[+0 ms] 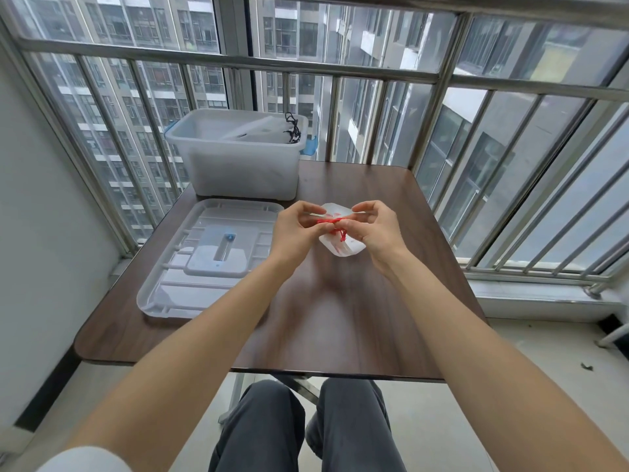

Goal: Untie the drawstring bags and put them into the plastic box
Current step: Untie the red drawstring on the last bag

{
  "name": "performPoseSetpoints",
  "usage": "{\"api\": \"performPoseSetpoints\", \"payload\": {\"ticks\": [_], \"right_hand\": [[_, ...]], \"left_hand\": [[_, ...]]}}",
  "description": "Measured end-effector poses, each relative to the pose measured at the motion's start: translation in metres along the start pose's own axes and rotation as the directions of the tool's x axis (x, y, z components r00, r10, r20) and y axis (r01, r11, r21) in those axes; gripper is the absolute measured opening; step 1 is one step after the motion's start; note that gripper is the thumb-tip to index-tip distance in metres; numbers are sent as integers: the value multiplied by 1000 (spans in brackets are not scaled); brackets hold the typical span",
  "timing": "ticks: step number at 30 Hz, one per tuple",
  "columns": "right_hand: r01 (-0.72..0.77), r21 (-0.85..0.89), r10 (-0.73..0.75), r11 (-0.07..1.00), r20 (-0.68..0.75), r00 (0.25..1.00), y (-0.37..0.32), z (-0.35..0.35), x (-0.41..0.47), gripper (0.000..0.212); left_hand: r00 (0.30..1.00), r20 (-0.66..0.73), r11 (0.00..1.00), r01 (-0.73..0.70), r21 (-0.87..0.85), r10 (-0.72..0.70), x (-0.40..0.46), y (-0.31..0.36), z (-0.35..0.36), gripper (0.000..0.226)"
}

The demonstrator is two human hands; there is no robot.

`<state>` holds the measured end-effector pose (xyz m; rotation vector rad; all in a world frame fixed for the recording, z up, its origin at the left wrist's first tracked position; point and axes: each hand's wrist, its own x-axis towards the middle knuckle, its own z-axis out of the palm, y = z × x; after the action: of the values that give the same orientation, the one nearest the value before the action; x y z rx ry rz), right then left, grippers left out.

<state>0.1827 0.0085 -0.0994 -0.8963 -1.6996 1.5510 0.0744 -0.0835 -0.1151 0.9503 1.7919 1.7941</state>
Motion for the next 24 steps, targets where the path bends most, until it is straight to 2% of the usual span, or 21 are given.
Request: {"api": "performPoseSetpoints", "payload": {"ticks": [10, 13, 16, 19, 24], "right_hand": [[161, -258, -191, 953, -97, 977, -3, 6, -4, 28], [319, -433, -391, 843, -86, 917, -2, 11, -8, 20], [448, -561, -541, 696, -1, 841, 6, 14, -10, 11], [465, -607, -544, 645, 63, 837, 10, 13, -6, 5], [481, -565, -526, 671, 95, 845, 6, 11, -8, 8]], "left_hand": [[989, 48, 985, 146, -91, -143, 3, 6, -3, 23], [984, 51, 982, 175, -75, -171, 3, 9, -3, 22], [971, 103, 973, 223, -64, -215, 3, 12, -3, 21], [952, 152, 957, 280, -71, -267, 5, 12, -4, 21], [918, 197, 907, 380, -182, -345, 6, 9, -9, 10]]}}
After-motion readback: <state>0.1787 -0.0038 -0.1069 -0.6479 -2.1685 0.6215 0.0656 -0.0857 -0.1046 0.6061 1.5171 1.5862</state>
